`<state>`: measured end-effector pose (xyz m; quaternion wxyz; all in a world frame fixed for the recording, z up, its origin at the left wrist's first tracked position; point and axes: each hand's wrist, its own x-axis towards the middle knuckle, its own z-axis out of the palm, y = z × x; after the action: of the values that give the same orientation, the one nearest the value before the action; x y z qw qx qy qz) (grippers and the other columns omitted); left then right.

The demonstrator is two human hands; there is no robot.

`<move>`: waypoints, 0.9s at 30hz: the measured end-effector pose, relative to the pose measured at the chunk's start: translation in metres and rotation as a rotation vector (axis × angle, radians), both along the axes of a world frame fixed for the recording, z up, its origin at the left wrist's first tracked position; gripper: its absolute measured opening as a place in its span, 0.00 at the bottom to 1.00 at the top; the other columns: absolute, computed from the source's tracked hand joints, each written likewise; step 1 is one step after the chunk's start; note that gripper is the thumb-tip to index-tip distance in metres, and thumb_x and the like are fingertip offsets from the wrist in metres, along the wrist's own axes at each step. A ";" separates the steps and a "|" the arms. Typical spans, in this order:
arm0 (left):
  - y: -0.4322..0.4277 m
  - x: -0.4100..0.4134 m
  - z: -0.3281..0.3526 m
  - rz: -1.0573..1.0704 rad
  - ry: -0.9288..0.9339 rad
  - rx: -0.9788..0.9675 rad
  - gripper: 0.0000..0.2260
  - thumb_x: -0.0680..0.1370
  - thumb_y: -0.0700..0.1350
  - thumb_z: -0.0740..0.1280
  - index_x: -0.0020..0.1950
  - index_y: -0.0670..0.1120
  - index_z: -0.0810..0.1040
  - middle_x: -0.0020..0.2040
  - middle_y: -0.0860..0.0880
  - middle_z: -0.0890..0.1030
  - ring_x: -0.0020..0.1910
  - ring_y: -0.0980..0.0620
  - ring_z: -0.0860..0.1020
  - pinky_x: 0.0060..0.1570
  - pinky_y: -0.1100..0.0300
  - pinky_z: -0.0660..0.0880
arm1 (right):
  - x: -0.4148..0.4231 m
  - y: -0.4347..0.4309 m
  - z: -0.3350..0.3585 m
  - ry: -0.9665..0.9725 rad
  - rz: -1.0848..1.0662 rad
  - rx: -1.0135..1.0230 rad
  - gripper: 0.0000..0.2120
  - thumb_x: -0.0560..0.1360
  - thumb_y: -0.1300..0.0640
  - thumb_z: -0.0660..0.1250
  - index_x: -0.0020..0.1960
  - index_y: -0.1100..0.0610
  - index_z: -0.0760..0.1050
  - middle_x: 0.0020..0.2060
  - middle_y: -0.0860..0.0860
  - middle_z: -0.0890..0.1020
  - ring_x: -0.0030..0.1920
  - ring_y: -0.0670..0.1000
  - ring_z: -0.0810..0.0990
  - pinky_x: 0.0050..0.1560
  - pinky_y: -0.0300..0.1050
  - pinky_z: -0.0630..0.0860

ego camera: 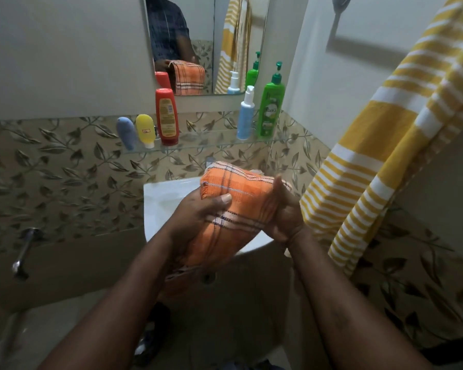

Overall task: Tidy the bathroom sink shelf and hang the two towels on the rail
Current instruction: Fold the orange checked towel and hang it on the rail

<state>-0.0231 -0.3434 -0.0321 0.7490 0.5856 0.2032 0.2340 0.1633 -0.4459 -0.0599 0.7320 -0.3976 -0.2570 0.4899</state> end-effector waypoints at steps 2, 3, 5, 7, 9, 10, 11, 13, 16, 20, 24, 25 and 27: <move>0.011 -0.010 -0.008 -0.007 0.005 -0.029 0.11 0.72 0.40 0.75 0.52 0.40 0.80 0.39 0.45 0.83 0.36 0.49 0.83 0.37 0.58 0.81 | 0.001 0.007 0.008 0.008 0.055 -0.028 0.36 0.75 0.46 0.75 0.74 0.67 0.72 0.71 0.69 0.75 0.72 0.69 0.74 0.73 0.68 0.71; 0.017 -0.014 -0.010 -0.013 0.005 -0.065 0.13 0.72 0.41 0.73 0.55 0.38 0.81 0.43 0.42 0.84 0.39 0.46 0.84 0.40 0.55 0.83 | 0.001 0.009 0.009 -0.011 0.073 -0.041 0.30 0.76 0.52 0.74 0.72 0.67 0.75 0.68 0.68 0.78 0.69 0.68 0.77 0.69 0.67 0.76; 0.028 -0.019 -0.010 -0.044 -0.002 -0.159 0.16 0.74 0.45 0.72 0.59 0.39 0.84 0.51 0.38 0.86 0.47 0.41 0.86 0.48 0.50 0.85 | 0.000 0.013 0.010 -0.103 0.082 -0.072 0.20 0.76 0.62 0.71 0.67 0.65 0.80 0.62 0.63 0.83 0.62 0.64 0.83 0.64 0.62 0.80; 0.039 -0.014 -0.006 -0.003 0.002 -0.219 0.17 0.77 0.53 0.71 0.60 0.44 0.86 0.56 0.39 0.86 0.50 0.41 0.86 0.54 0.46 0.83 | 0.002 0.013 0.014 -0.207 0.067 -0.103 0.18 0.73 0.66 0.69 0.63 0.64 0.82 0.59 0.60 0.86 0.59 0.60 0.85 0.61 0.56 0.83; 0.052 -0.001 0.002 0.049 0.050 -0.201 0.18 0.77 0.55 0.70 0.59 0.44 0.87 0.56 0.39 0.87 0.51 0.42 0.86 0.58 0.44 0.81 | 0.006 0.012 0.022 -0.290 0.113 -0.115 0.21 0.73 0.67 0.69 0.66 0.65 0.80 0.60 0.61 0.85 0.59 0.58 0.85 0.60 0.51 0.83; 0.059 0.008 0.005 0.053 0.073 -0.165 0.17 0.77 0.52 0.71 0.58 0.42 0.87 0.56 0.39 0.87 0.51 0.41 0.86 0.58 0.45 0.81 | 0.009 0.011 0.027 -0.316 0.148 -0.091 0.22 0.74 0.67 0.68 0.68 0.66 0.77 0.61 0.61 0.85 0.60 0.58 0.85 0.61 0.51 0.82; 0.065 0.019 0.008 0.047 0.087 -0.131 0.14 0.77 0.49 0.73 0.58 0.41 0.86 0.55 0.39 0.87 0.52 0.40 0.86 0.56 0.46 0.81 | 0.015 0.010 0.030 -0.314 0.177 -0.055 0.22 0.76 0.66 0.66 0.70 0.67 0.76 0.62 0.61 0.84 0.61 0.59 0.84 0.63 0.52 0.81; 0.072 0.038 0.011 0.073 0.086 -0.082 0.09 0.79 0.40 0.72 0.58 0.41 0.85 0.52 0.41 0.88 0.50 0.40 0.85 0.49 0.50 0.81 | 0.022 0.010 0.035 -0.263 0.152 -0.013 0.22 0.79 0.59 0.65 0.72 0.67 0.74 0.63 0.65 0.82 0.63 0.63 0.83 0.66 0.58 0.79; 0.071 0.066 0.016 0.087 0.019 -0.111 0.12 0.78 0.35 0.71 0.61 0.38 0.83 0.50 0.41 0.87 0.46 0.43 0.86 0.45 0.53 0.84 | 0.042 0.017 0.039 -0.339 -0.137 -0.051 0.18 0.83 0.57 0.67 0.68 0.68 0.77 0.62 0.71 0.81 0.62 0.71 0.82 0.67 0.70 0.76; 0.081 0.101 0.028 -0.039 -0.010 -0.255 0.27 0.76 0.46 0.76 0.71 0.34 0.76 0.61 0.36 0.82 0.57 0.38 0.82 0.65 0.39 0.78 | 0.067 0.024 0.050 -0.483 -0.311 -0.040 0.13 0.82 0.62 0.69 0.63 0.69 0.79 0.57 0.70 0.84 0.58 0.69 0.85 0.62 0.66 0.81; 0.099 0.143 0.061 0.011 -0.058 -0.111 0.28 0.73 0.36 0.75 0.71 0.38 0.72 0.61 0.34 0.84 0.47 0.41 0.86 0.46 0.50 0.86 | 0.085 0.031 0.071 -0.468 -0.396 0.058 0.16 0.79 0.60 0.72 0.61 0.70 0.79 0.55 0.65 0.86 0.56 0.63 0.86 0.57 0.54 0.83; 0.102 0.154 0.074 0.023 -0.080 -0.060 0.27 0.73 0.33 0.74 0.71 0.40 0.71 0.61 0.34 0.84 0.47 0.41 0.86 0.44 0.50 0.86 | 0.093 0.034 0.077 -0.473 -0.434 0.073 0.17 0.79 0.59 0.72 0.61 0.71 0.79 0.54 0.64 0.86 0.56 0.62 0.87 0.57 0.52 0.83; 0.109 0.174 0.097 0.001 -0.134 0.045 0.29 0.76 0.28 0.70 0.73 0.48 0.70 0.59 0.36 0.84 0.49 0.40 0.85 0.45 0.49 0.86 | 0.105 0.043 0.091 -0.493 -0.492 0.076 0.16 0.78 0.60 0.73 0.59 0.70 0.81 0.55 0.65 0.86 0.56 0.63 0.87 0.58 0.55 0.83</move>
<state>0.1507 -0.2340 0.0644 0.7474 0.5854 0.1476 0.2774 0.2685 -0.4031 0.0310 0.7583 -0.5265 -0.3406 0.1781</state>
